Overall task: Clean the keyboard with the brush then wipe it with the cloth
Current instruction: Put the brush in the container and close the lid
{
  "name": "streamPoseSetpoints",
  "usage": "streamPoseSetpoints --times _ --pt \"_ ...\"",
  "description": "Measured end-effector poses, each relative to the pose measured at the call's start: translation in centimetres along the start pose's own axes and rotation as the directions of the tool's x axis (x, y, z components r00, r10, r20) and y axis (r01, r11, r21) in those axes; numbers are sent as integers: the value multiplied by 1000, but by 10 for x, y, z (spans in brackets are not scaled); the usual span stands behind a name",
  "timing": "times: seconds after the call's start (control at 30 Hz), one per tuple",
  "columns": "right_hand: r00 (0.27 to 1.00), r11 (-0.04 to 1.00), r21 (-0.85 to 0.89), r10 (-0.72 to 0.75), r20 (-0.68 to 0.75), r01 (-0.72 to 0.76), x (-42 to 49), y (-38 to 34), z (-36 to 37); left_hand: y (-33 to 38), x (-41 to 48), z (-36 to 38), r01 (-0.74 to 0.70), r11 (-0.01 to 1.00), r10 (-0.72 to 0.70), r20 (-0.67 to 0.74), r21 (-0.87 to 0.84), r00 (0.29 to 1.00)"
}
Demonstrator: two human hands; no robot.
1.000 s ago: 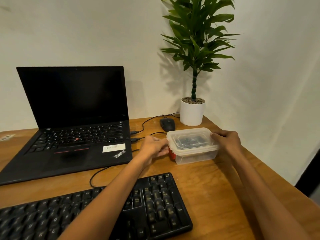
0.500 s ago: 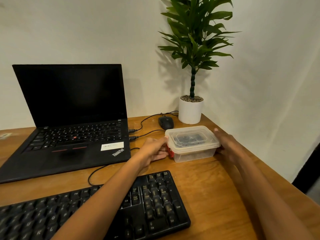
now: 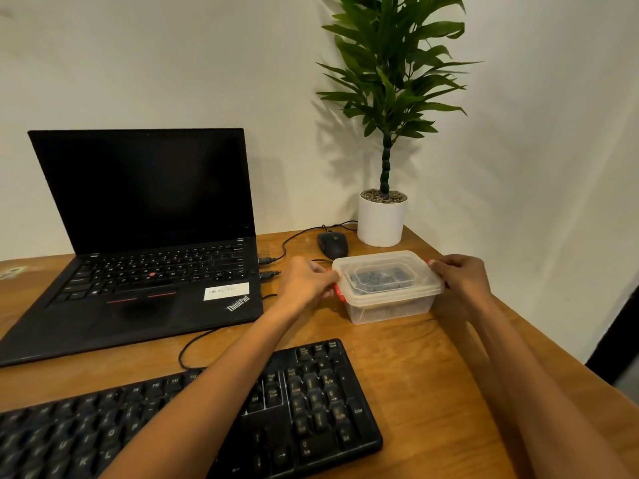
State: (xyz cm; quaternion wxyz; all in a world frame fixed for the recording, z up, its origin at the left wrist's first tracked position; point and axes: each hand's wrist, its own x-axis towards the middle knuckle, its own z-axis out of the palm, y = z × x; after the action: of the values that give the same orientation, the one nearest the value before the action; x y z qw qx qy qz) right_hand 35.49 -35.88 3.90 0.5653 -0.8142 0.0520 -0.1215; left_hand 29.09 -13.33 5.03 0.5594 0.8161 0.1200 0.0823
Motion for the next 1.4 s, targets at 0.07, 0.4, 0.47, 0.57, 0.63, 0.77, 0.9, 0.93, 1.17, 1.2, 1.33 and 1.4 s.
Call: streamPoseSetpoints --times 0.07,0.4,0.47,0.57,0.63,0.77,0.9,0.93,1.17,1.2,1.33,1.4 --pt "998 998 -44 -55 -39 54 0 -3 3 0 1 2 -52 995 54 -19 85 998" --pt "967 945 -260 -233 -100 200 -3 -4 8 5 3 3 -114 940 136 -46 323 990" --pt "953 914 -326 -287 -100 241 -6 -5 9 7 5 3 -114 925 136 -34 364 990" --pt "929 867 -402 -359 -92 295 -11 -7 11 13 8 3 -94 906 110 -16 412 994" --pt "906 811 -479 -418 -74 335 -14 -8 14 19 10 3 -65 900 78 -13 431 997" --pt "884 772 -522 -462 -67 364 -15 -7 15 31 12 10 -74 842 103 -24 535 994" --pt "877 741 -554 -478 -38 380 -14 -7 15 36 11 15 -111 748 158 -13 654 987" --pt "877 741 -553 -479 -38 381 -14 -7 15 35 11 15 -123 735 177 -14 667 984" --pt "874 749 -554 -480 -74 364 -19 -7 14 17 1 8 -223 728 304 -13 648 953" --pt "870 745 -558 -486 -80 365 -20 -7 15 14 -3 5 -245 704 338 -12 666 941" --pt "851 722 -586 -516 -100 368 -27 -12 19 4 -15 -13 -353 618 471 28 702 882" --pt "851 724 -574 -519 -85 384 -33 -18 26 -2 -22 -26 -390 595 515 39 703 856"
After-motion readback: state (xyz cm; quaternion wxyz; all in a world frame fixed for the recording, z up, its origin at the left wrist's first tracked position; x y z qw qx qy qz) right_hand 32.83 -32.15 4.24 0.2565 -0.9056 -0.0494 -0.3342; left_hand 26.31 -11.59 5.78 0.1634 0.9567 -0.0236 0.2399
